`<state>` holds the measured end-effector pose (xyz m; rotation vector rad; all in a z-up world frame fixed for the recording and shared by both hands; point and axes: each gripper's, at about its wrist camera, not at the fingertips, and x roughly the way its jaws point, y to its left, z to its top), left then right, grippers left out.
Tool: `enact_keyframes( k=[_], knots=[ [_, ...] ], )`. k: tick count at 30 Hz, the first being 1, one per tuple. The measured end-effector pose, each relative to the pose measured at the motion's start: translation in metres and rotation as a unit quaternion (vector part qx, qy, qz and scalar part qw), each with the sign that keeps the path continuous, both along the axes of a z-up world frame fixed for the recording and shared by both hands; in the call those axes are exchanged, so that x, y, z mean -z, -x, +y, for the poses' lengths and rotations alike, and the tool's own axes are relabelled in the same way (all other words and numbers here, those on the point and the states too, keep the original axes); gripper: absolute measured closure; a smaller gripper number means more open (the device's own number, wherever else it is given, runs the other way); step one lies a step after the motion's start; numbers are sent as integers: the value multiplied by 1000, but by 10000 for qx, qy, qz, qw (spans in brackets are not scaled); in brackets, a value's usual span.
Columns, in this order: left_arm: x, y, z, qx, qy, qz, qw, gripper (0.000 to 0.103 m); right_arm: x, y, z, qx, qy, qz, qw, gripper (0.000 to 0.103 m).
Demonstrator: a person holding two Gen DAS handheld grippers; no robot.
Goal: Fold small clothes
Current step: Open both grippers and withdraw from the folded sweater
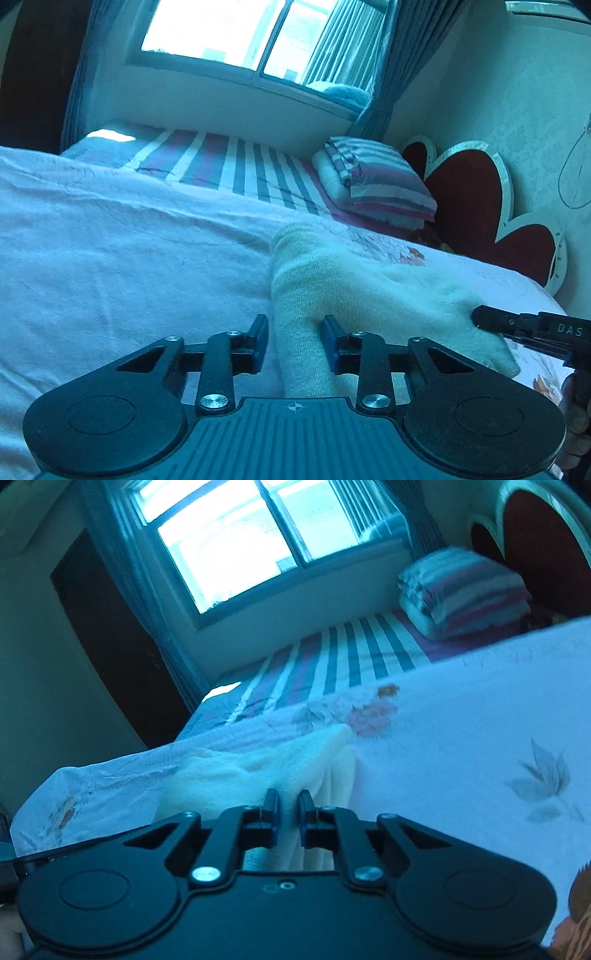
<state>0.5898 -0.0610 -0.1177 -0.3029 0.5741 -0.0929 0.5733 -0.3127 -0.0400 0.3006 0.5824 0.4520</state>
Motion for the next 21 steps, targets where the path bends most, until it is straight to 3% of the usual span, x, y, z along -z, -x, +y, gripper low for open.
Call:
enact_keyframes(
  k=[1,4,6,9,12,14,16,18,21],
  knots=[
    [1,-2,1,-66,-77,39,9999,72,-1,-3,3,40,143,-71,9999,92],
    [4,-11,4,8,62,218,9997,72,21,-27,3,-4,255,595,9979,89],
    [-4,-13,9,-9,74,114,9999,67,11,-26,-4,77,167,535,9984,76],
    [-14,-31,11,-23,-16,1,10000,38,-2,-29,-11,229,-57,333,9992,74],
    [-17,-61,9,111,-25,120,9999,37,-3,-47,-5,244,-59,375,9990,76],
    [-11,-84,6,220,-57,446,9987,37,-1,-56,4,202,117,321,9992,78],
    [1,-101,2,256,-221,836,9959,34,17,-75,13,265,600,778,9948,77],
    [0,-103,-5,261,-453,762,9957,34,28,-80,7,332,446,934,9941,72],
    [-10,-100,-12,260,-663,732,9948,34,20,-73,2,368,384,928,9943,67]
  ],
)
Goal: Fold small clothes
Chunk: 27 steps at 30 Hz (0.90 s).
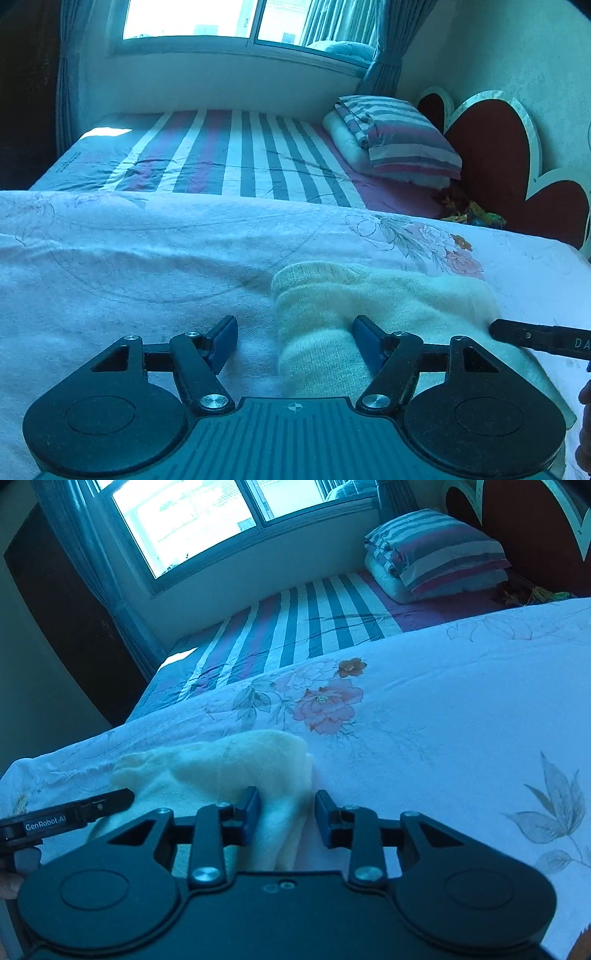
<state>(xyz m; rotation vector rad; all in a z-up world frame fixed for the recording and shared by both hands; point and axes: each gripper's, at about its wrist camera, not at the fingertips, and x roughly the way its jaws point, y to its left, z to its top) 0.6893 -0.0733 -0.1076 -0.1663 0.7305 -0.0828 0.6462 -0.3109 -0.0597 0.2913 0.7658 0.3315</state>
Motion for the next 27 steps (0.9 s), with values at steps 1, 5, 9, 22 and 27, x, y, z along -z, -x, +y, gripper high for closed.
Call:
enact_keyframes(
  k=[1,5,9,22,27],
  knots=[
    [-4,3,-1,8,-32,-37,10000,33,-5,7,-2,23,-15,-81,10000,65],
    [-13,21,-2,62,-84,-127,9999,22,-13,27,-9,39,-171,-158,9997,63],
    [-21,45,-1,116,-54,-173,9998,20,-19,49,-11,-8,-287,-193,9994,62],
    [-10,114,9,296,411,2,9987,19,-6,102,-13,-206,-596,64,9980,52],
    [-8,109,19,735,951,279,9924,19,0,97,-33,-199,-1364,342,9899,44]
  ],
)
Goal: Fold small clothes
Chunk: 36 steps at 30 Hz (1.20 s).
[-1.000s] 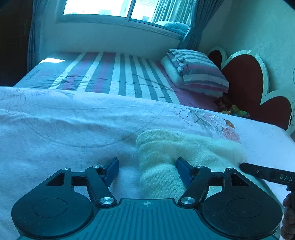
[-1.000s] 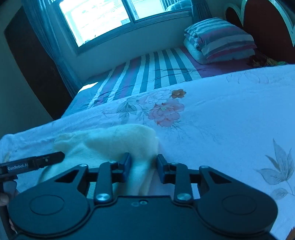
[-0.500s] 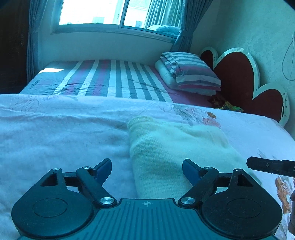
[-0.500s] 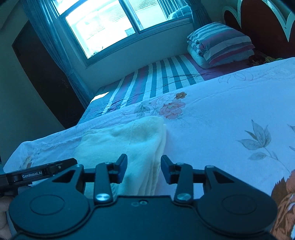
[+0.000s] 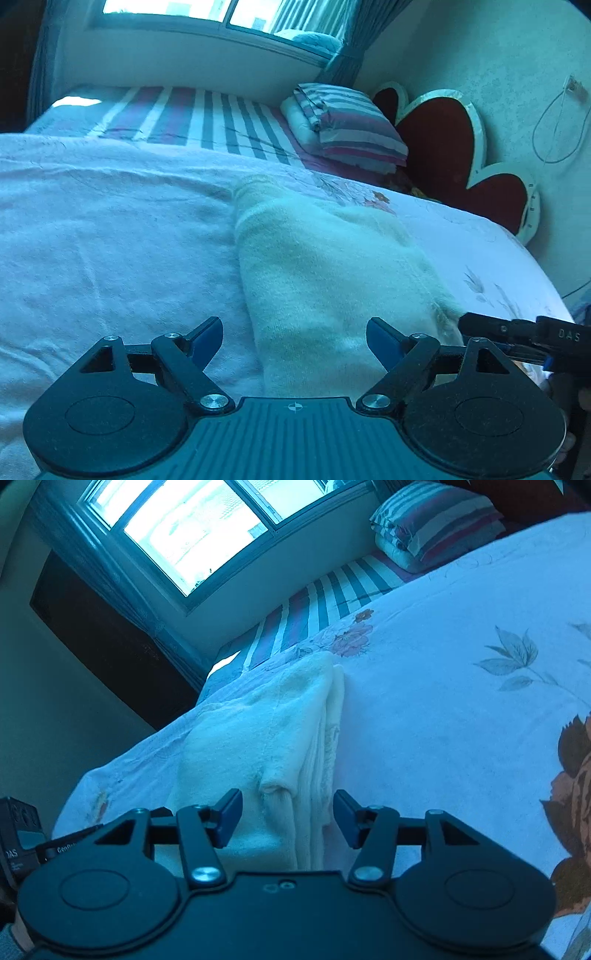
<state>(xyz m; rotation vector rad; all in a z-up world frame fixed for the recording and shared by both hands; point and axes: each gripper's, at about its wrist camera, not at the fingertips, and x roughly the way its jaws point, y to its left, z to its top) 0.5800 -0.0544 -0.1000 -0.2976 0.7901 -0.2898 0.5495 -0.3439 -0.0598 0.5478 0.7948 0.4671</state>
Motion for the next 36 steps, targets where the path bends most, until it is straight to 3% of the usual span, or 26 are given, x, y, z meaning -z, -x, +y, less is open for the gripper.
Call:
enact_keyframes(
  k=[2,4,10,12,16,25,27,32,34,36],
  knots=[
    [7,-5,5,228,312,272,9989,19,5,-6,-8,35,-212,85,9997,26],
    [15,-9,10,355,592,461,9965,19,13,-13,-16,-95,-536,257,9982,22],
    [30,-25,17,394,1297,587,9890,19,27,-32,-15,-516,-853,423,9941,25],
    [32,-31,14,446,1321,579,9885,19,27,-38,-11,-600,-838,413,9938,25],
    [35,-40,9,444,1236,541,9899,32,28,-47,-8,-755,-821,368,9931,26],
    [42,-58,15,502,1638,587,9835,31,27,-63,9,-1229,-699,160,9898,30],
    [43,-58,14,525,1611,566,9839,31,27,-64,10,-1288,-696,127,9891,33],
    [36,-49,-5,490,949,275,9939,38,31,-64,5,-1207,-608,116,9908,61],
    [30,-47,-14,393,606,165,9973,48,30,-62,7,-1167,-518,58,9918,64],
    [24,-48,-21,351,516,131,9980,62,25,-58,13,-1168,-314,-69,9926,68]
  ],
)
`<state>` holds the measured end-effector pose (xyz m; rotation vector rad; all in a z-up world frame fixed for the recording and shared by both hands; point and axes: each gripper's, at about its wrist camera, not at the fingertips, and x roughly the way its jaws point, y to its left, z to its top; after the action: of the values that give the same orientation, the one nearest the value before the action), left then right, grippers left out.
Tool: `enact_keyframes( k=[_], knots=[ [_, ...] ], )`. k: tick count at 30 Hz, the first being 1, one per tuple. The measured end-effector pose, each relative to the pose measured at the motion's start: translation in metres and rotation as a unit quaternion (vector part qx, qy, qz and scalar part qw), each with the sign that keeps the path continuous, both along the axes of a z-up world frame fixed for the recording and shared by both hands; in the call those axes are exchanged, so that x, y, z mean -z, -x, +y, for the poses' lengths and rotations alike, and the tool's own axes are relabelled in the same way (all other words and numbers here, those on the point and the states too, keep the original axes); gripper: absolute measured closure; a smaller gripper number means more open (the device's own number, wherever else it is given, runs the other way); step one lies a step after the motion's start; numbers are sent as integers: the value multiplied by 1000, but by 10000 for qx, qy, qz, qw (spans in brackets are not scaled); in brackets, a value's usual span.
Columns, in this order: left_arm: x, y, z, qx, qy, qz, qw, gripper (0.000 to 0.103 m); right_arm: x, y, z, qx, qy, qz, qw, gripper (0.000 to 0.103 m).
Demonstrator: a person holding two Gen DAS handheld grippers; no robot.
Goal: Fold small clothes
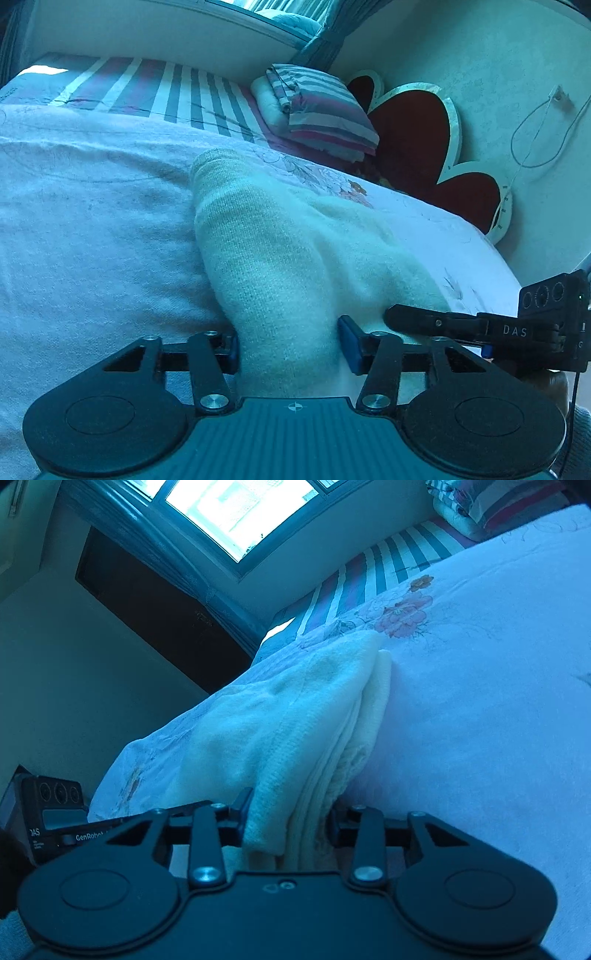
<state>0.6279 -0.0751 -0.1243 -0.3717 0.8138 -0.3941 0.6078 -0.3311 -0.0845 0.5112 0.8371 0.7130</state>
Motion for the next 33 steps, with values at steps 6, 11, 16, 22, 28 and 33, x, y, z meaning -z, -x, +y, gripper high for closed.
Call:
enact_keyframes(
  k=[6,11,16,22,28,33],
  knots=[
    [-37,2,-18,70,-688,-229,9973,68,-29,11,6,-90,117,-309,9994,73],
    [-74,15,-12,28,-718,-487,9962,68,-60,24,9,-43,-4,-554,9985,73],
    [-102,29,5,-22,-792,-695,9944,68,-89,35,24,-89,-11,-734,9973,73],
    [-116,45,51,-111,-831,-757,9936,68,-103,47,71,-169,15,-784,9968,73],
    [-122,68,120,-291,-879,-700,9932,68,-108,61,138,-356,22,-741,9966,73],
    [-121,83,177,-434,-923,-613,9929,68,-106,69,195,-564,-11,-668,9962,73]
  ],
)
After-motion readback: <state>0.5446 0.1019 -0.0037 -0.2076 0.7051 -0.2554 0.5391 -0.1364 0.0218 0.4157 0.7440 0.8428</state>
